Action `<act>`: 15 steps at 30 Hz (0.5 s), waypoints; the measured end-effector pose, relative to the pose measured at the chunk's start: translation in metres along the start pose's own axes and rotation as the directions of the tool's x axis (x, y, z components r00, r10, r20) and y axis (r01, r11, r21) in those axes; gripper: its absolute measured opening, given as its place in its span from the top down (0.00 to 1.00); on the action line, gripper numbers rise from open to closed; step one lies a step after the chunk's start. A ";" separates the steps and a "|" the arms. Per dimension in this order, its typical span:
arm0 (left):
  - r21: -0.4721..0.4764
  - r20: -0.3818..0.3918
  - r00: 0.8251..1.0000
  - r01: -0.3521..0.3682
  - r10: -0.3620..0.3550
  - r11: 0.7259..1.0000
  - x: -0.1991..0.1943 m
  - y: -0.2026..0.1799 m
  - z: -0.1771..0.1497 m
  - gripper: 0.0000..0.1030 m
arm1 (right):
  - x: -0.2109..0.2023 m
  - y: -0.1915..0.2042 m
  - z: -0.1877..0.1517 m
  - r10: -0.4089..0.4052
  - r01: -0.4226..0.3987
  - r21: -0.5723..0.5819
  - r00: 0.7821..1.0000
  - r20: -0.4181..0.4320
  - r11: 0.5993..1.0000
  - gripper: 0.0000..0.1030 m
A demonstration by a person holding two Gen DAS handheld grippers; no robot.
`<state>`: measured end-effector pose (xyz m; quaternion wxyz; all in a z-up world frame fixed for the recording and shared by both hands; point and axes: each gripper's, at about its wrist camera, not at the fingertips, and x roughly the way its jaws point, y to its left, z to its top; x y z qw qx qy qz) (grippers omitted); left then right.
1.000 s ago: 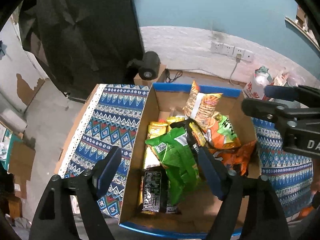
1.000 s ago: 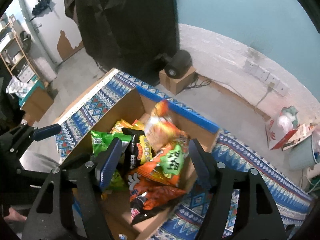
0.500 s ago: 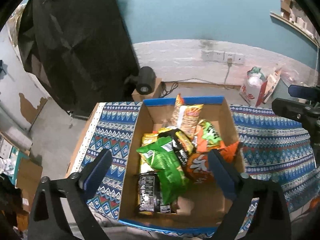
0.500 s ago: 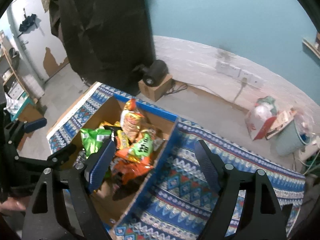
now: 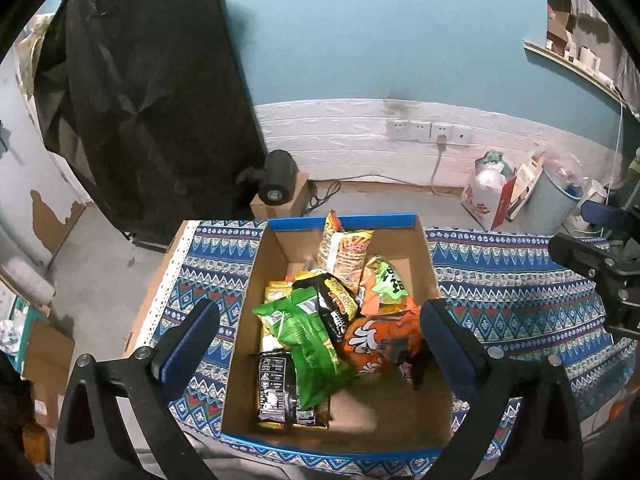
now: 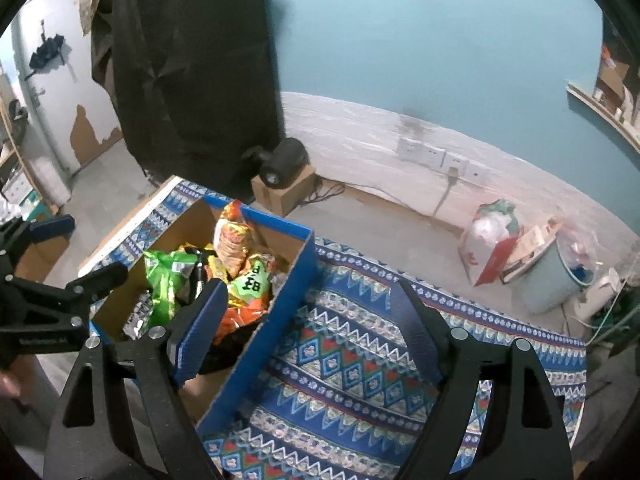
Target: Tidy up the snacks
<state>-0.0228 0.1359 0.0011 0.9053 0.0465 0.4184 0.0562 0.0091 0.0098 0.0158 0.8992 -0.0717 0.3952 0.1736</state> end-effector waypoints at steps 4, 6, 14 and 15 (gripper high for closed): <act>0.008 0.001 1.000 0.000 0.000 1.000 0.000 -0.005 0.001 0.02 | -0.003 -0.006 -0.004 -0.011 0.011 0.005 1.000 0.003 1.000 0.20; 0.008 -0.001 1.000 -0.002 0.002 1.000 0.000 -0.005 0.001 0.02 | -0.003 -0.008 -0.006 -0.012 0.012 0.009 1.000 0.001 1.000 0.20; 0.001 -0.014 1.000 -0.005 0.005 1.000 0.004 -0.005 0.000 0.02 | -0.004 -0.009 -0.008 -0.009 0.009 0.009 1.000 0.007 1.000 0.20; 0.001 -0.014 1.000 -0.005 0.005 1.000 0.004 -0.005 0.000 0.02 | -0.004 -0.009 -0.008 -0.008 0.008 0.009 1.000 0.007 1.000 0.20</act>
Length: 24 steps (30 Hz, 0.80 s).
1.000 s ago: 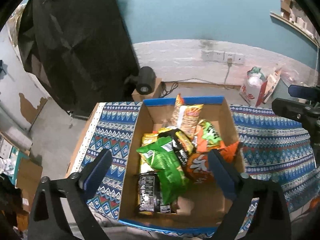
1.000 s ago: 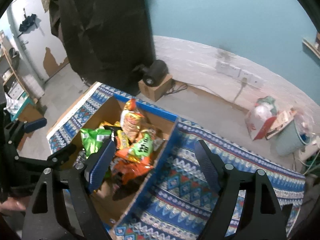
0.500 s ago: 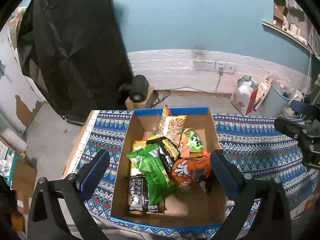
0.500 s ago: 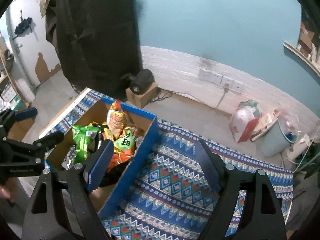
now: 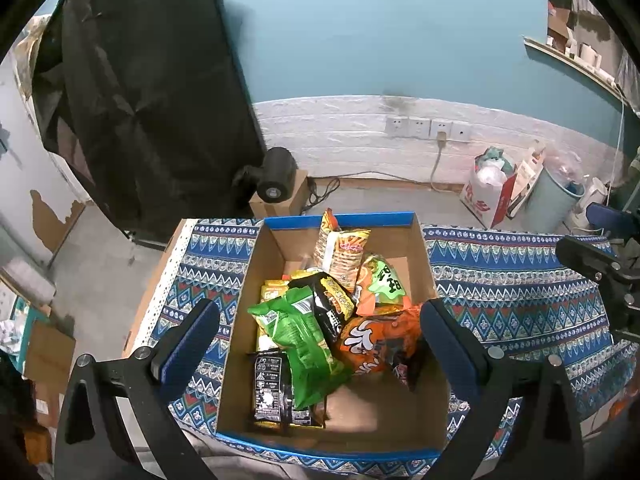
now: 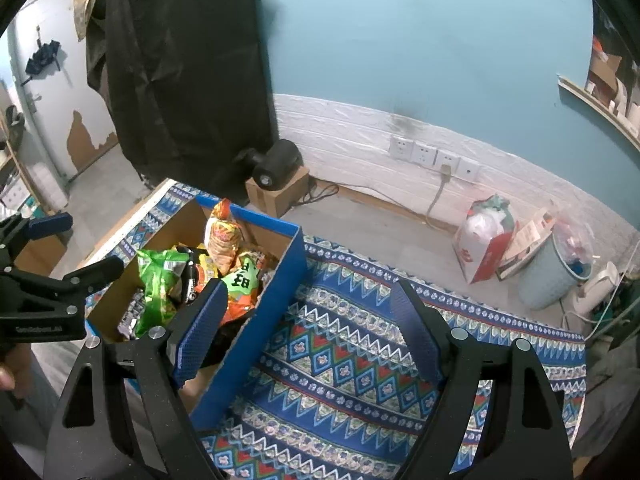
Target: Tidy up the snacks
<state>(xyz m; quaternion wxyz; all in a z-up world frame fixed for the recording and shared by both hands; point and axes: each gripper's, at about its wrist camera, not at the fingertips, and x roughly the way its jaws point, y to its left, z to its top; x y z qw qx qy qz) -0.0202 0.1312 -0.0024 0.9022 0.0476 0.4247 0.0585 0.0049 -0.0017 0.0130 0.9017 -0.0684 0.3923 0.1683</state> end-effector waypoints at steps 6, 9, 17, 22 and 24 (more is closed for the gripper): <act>0.003 -0.005 1.000 0.002 -0.002 1.000 0.000 -0.001 0.000 0.02 | 0.001 0.001 0.000 0.000 0.000 0.001 1.000 -0.005 1.000 0.20; -0.003 -0.001 1.000 0.006 -0.006 1.000 0.000 0.000 0.000 0.02 | 0.002 0.002 0.000 -0.002 0.002 0.002 1.000 -0.004 1.000 0.20; 0.005 0.007 1.000 0.001 -0.001 1.000 -0.002 -0.001 0.000 0.02 | 0.003 0.003 0.000 -0.003 0.003 -0.002 1.000 -0.004 1.000 0.20; 0.001 0.004 1.000 0.012 -0.012 1.000 -0.001 -0.001 -0.001 0.02 | 0.003 0.002 -0.001 -0.001 0.001 -0.002 1.000 -0.009 1.000 0.20; 0.009 0.003 1.000 0.001 -0.001 1.000 0.000 -0.002 0.000 0.02 | 0.003 0.003 -0.001 -0.002 0.002 -0.004 1.000 -0.009 1.000 0.20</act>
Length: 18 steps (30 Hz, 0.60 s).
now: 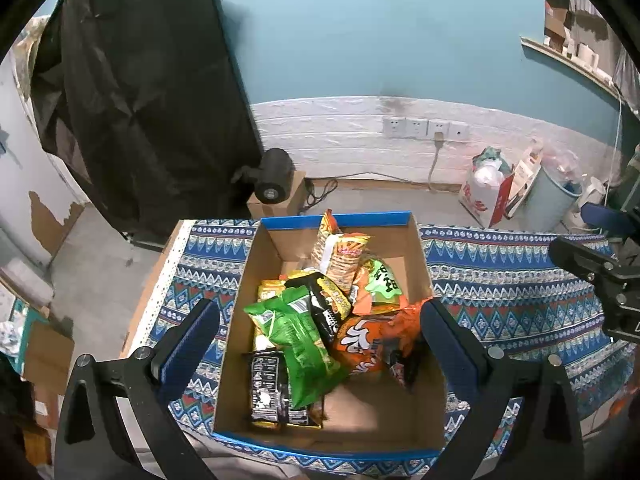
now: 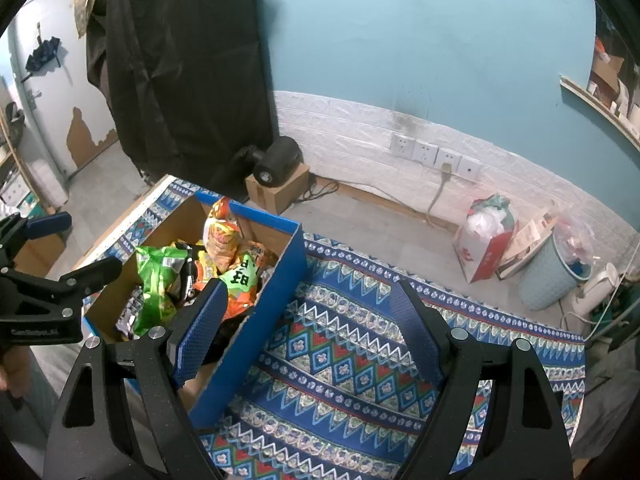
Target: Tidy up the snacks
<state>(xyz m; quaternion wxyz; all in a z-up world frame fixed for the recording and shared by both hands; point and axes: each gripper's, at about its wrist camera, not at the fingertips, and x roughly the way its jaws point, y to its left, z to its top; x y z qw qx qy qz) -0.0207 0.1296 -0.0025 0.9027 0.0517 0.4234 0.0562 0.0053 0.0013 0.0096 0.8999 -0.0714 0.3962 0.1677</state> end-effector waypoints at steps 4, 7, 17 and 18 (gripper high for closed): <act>-0.003 -0.007 1.000 0.004 -0.004 1.000 0.001 0.000 0.000 0.02 | 0.000 0.000 0.000 0.000 0.000 0.001 1.000 -0.002 1.000 0.20; -0.007 -0.009 1.000 0.000 0.000 1.000 0.002 0.000 0.000 0.02 | -0.001 0.000 0.000 0.000 0.000 0.001 1.000 0.002 1.000 0.20; -0.014 -0.012 1.000 0.000 0.000 1.000 0.002 0.002 0.000 0.02 | 0.000 -0.002 0.000 -0.002 0.002 0.000 1.000 0.001 1.000 0.20; -0.015 -0.011 1.000 0.001 -0.001 1.000 0.002 0.002 0.000 0.02 | 0.001 -0.003 0.000 -0.002 0.002 0.000 1.000 0.002 1.000 0.20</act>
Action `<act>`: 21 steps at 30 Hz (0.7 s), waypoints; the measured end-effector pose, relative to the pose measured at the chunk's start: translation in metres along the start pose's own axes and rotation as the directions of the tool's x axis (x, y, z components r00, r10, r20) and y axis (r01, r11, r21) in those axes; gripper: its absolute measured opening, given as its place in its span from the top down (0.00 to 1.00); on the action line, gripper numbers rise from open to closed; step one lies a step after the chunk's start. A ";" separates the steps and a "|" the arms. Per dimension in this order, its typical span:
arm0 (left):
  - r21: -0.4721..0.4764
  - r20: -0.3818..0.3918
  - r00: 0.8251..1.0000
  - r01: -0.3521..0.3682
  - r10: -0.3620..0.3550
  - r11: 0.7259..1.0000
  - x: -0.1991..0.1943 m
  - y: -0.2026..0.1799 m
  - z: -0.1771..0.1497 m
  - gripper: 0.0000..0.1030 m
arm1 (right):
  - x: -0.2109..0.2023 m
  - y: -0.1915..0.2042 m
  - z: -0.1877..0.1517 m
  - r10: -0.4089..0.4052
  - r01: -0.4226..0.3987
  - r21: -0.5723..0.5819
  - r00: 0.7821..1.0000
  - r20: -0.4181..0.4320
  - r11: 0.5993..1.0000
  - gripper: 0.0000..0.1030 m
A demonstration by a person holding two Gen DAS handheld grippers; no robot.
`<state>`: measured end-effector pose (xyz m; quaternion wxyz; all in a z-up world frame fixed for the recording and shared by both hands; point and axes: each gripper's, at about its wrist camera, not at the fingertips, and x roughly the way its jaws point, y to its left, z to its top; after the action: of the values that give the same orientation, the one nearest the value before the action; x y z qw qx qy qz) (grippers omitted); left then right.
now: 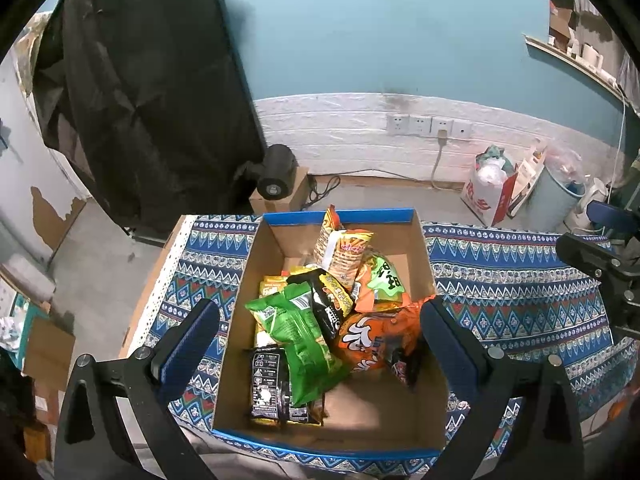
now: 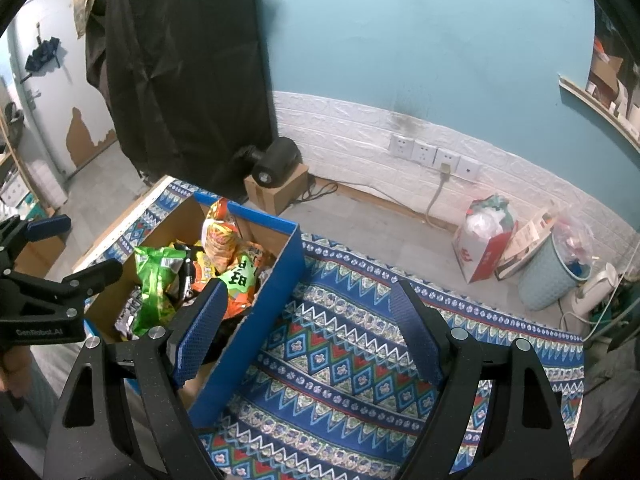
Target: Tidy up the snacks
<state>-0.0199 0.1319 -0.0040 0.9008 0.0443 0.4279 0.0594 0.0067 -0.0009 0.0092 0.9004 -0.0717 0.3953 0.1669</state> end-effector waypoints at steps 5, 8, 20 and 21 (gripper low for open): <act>0.000 0.000 1.000 0.002 -0.002 1.000 0.000 0.000 -0.001 0.02 | 0.000 0.000 0.001 -0.001 0.001 -0.001 1.000 -0.003 1.000 0.20; -0.001 -0.002 1.000 0.002 -0.002 1.000 0.000 0.000 -0.001 0.02 | 0.001 -0.001 0.000 0.001 -0.001 0.000 1.000 -0.004 1.000 0.20; -0.002 -0.002 1.000 0.011 -0.011 1.000 0.001 -0.001 -0.003 0.02 | 0.001 -0.001 0.000 0.001 -0.001 0.000 1.000 -0.006 1.000 0.20; -0.004 -0.001 1.000 0.013 -0.013 1.000 0.001 -0.001 -0.003 0.02 | 0.001 -0.001 0.000 0.002 -0.002 0.000 1.000 -0.006 1.000 0.20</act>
<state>-0.0217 0.1312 -0.0064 0.9010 0.0399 0.4286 0.0545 0.0074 -0.0014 0.0083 0.8991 -0.0718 0.3981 0.1674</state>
